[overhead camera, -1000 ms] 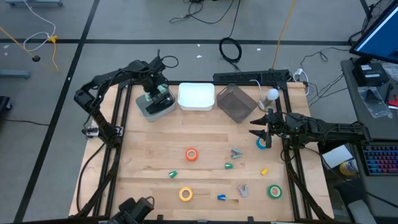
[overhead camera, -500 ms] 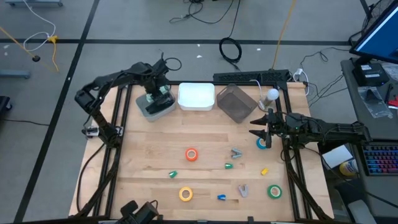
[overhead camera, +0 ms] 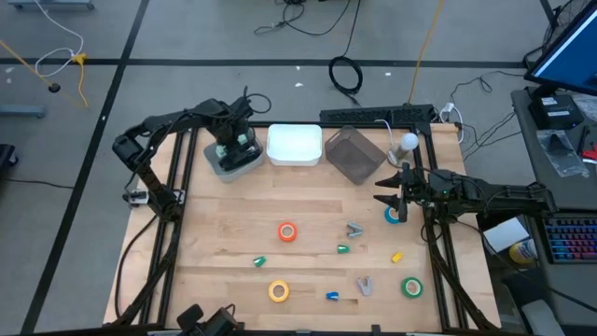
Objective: Pick and place Stapler, Stapler remover, tape
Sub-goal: Put the light green stapler into the gray bin
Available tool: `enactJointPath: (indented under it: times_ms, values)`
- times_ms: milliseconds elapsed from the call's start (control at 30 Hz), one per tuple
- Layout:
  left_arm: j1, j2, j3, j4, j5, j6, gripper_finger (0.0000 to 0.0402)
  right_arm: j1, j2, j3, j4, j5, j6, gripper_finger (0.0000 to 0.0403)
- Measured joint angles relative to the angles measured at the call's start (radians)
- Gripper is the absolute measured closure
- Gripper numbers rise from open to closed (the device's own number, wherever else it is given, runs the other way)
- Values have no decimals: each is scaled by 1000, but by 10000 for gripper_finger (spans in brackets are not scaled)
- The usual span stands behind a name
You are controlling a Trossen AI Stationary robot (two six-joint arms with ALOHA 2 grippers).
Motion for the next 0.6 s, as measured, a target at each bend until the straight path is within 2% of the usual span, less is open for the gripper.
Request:
enactJointPath:
  times_ms: [467, 600]
  values:
    - [0, 0, 0, 34, -7, 5, 275, 0, 0, 0, 0, 0, 3, 193]
    - [0, 0, 0, 39, -8, 5, 264, 0, 0, 0, 0, 0, 3, 193]
